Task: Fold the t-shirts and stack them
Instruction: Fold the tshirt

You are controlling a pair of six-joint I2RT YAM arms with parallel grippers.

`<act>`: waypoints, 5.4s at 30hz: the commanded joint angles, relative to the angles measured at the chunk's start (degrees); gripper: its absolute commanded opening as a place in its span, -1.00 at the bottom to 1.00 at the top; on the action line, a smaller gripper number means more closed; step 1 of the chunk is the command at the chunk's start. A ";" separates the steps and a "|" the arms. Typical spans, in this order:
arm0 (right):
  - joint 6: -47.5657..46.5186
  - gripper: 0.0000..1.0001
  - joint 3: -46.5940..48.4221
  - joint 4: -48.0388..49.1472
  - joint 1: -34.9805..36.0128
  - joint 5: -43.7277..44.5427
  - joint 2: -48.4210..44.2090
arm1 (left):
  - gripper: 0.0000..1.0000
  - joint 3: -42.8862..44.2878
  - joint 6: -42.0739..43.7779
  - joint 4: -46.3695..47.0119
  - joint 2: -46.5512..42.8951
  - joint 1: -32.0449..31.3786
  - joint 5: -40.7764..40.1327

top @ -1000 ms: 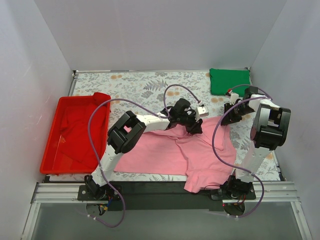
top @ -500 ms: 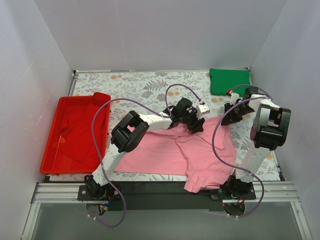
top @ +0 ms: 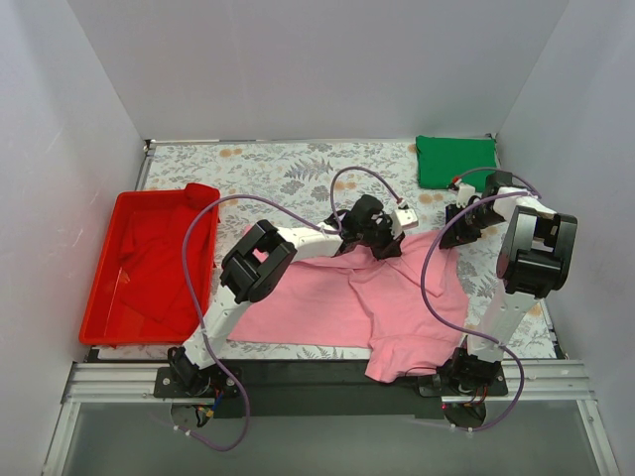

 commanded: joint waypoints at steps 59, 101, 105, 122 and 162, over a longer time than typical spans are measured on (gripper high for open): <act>0.30 -0.32 -0.04 1.40 -0.30 2.33 -0.74 | 0.15 -9.01 7.87 11.22 -8.29 0.69 10.11; -2.51 -0.32 1.81 -0.09 -0.56 6.28 -2.32 | -0.39 -26.40 18.41 -11.38 -30.33 3.76 23.05; -3.74 -0.32 2.25 -0.70 -0.65 6.72 -3.38 | -0.38 -26.06 3.85 -12.32 -37.28 14.37 14.54; -5.24 -0.31 5.24 -4.13 2.86 3.55 -7.43 | -0.47 -23.15 -2.23 -38.17 -34.66 32.68 -16.33; -3.12 -0.16 31.18 3.43 2.78 7.28 7.90 | -0.37 8.07 -6.38 -40.38 -11.69 39.10 -10.47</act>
